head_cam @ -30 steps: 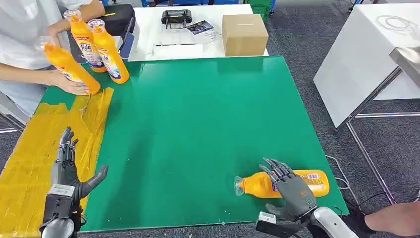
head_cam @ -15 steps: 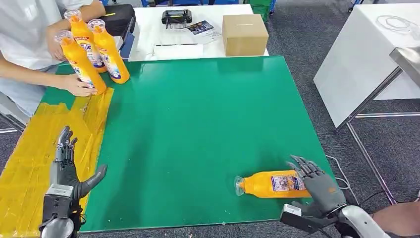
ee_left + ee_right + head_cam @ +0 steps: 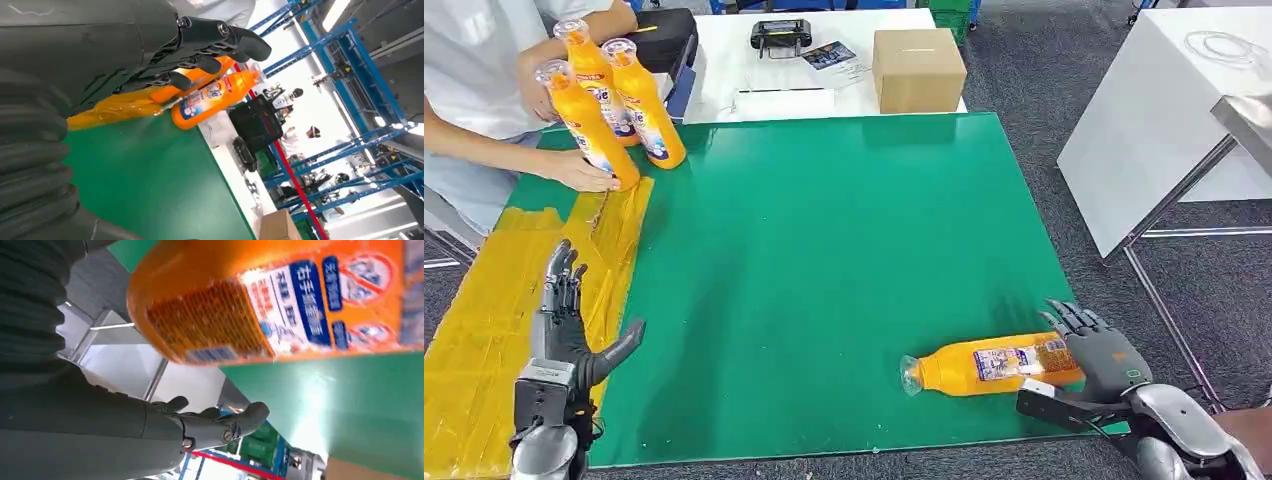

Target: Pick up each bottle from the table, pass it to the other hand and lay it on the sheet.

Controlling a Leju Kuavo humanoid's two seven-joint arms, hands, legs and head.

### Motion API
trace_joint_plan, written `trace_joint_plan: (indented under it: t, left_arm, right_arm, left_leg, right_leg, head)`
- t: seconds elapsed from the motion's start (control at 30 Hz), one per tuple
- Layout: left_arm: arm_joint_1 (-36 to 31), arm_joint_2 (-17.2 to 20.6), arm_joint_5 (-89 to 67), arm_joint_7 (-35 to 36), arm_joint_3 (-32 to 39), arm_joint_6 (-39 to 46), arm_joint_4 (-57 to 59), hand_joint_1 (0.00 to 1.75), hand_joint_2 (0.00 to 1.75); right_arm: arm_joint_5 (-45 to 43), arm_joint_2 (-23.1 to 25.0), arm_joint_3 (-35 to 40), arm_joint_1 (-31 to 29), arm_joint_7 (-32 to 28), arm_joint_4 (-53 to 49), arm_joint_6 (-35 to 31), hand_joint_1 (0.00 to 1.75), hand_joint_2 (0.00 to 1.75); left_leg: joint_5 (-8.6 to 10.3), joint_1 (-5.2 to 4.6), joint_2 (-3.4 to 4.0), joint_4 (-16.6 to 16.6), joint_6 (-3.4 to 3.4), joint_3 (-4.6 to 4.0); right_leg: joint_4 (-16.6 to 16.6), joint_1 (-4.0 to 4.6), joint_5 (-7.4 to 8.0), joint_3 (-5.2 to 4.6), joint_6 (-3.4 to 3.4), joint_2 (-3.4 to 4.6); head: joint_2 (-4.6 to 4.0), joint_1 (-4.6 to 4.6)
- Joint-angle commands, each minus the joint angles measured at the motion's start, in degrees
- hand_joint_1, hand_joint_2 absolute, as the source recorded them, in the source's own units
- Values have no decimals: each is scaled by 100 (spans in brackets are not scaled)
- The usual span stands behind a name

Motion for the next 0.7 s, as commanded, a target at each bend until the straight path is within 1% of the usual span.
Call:
trace_joint_plan:
  t: [0.03,0.07,0.13,0.17,0.2,0.23,0.27,0.3,0.37,0.47,0.57,0.67,0.7]
  left_arm:
    - [-425,71,62,17,-272,-7,628,0,175]
    - [-425,71,62,17,-272,-7,628,0,175]
    - [-425,71,62,17,-272,-7,628,0,175]
    - [-417,76,68,17,-273,-6,620,0,175]
    - [-417,76,68,17,-273,-6,620,0,175]
    - [-407,83,77,17,-277,-4,611,0,175]
    - [-434,90,91,17,-295,-19,642,0,175]
    - [-453,96,101,17,-303,-20,671,0,175]
    - [-543,98,132,17,-350,-33,776,0,175]
    - [-598,115,205,17,-432,16,846,0,175]
    - [-618,108,220,17,-444,19,877,0,175]
    - [-622,106,226,17,-449,23,884,0,175]
    - [-625,105,234,17,-455,13,889,0,175]
  right_arm:
    - [149,543,1025,-1143,-84,1821,34,0,175]
    - [149,543,1025,-1143,-84,1821,34,0,175]
    - [149,543,1025,-1143,-84,1821,34,0,175]
    - [147,526,1027,-1133,-87,1819,22,0,175]
    - [147,526,1027,-1133,-87,1819,22,0,175]
    - [142,499,1039,-1123,-89,1793,13,0,175]
    - [130,526,1112,-1193,-110,1873,39,0,175]
    - [128,553,1195,-1272,-144,1974,71,0,175]
    - [138,712,1474,-1574,-263,2374,77,0,175]
    - [158,874,1843,-1925,-370,2843,-114,0,175]
    - [180,965,1975,-2042,-368,2955,-137,0,175]
    - [174,940,2009,-2054,-363,2965,-155,0,175]
    - [177,922,2044,-2066,-367,2970,-150,9,175]
  left_leg:
    - [-4,9,15,-12,-1,28]
    - [-2,9,11,-10,-1,21]
    - [-11,10,16,-15,-1,48]
    - [-2,5,5,-9,-1,19]
    - [-8,8,7,-12,-1,37]
    - [-5,7,8,-9,-1,29]
    - [-4,5,4,-7,0,23]
    - [-16,10,8,-9,1,53]
    - [-3,7,10,-8,0,27]
    - [-5,12,31,-13,-1,49]
    - [-3,10,36,-8,-2,48]
    - [-3,9,30,-8,-2,70]
    - [-3,10,27,-11,-2,78]
  right_leg:
    - [-22,10,5,30,-6,11]
    - [-18,10,4,23,-5,8]
    - [-26,13,-2,51,-10,9]
    - [-14,7,1,21,-5,2]
    - [-20,10,-3,40,-7,2]
    - [-16,8,-1,29,-5,4]
    - [-13,6,-1,24,-4,0]
    - [-21,12,-9,57,-9,1]
    - [-15,8,3,26,-4,7]
    - [-24,14,7,45,-9,20]
    - [-15,11,8,37,-4,27]
    - [-15,10,6,56,-5,22]
    - [-19,12,5,65,-7,18]
  head:
    - [0,-2]
    - [0,-2]
    - [0,-2]
    - [0,-2]
    - [0,-2]
    - [0,-4]
    - [0,-2]
    - [0,-2]
    - [0,-2]
    - [0,0]
    - [0,0]
    - [0,-2]
    - [0,0]
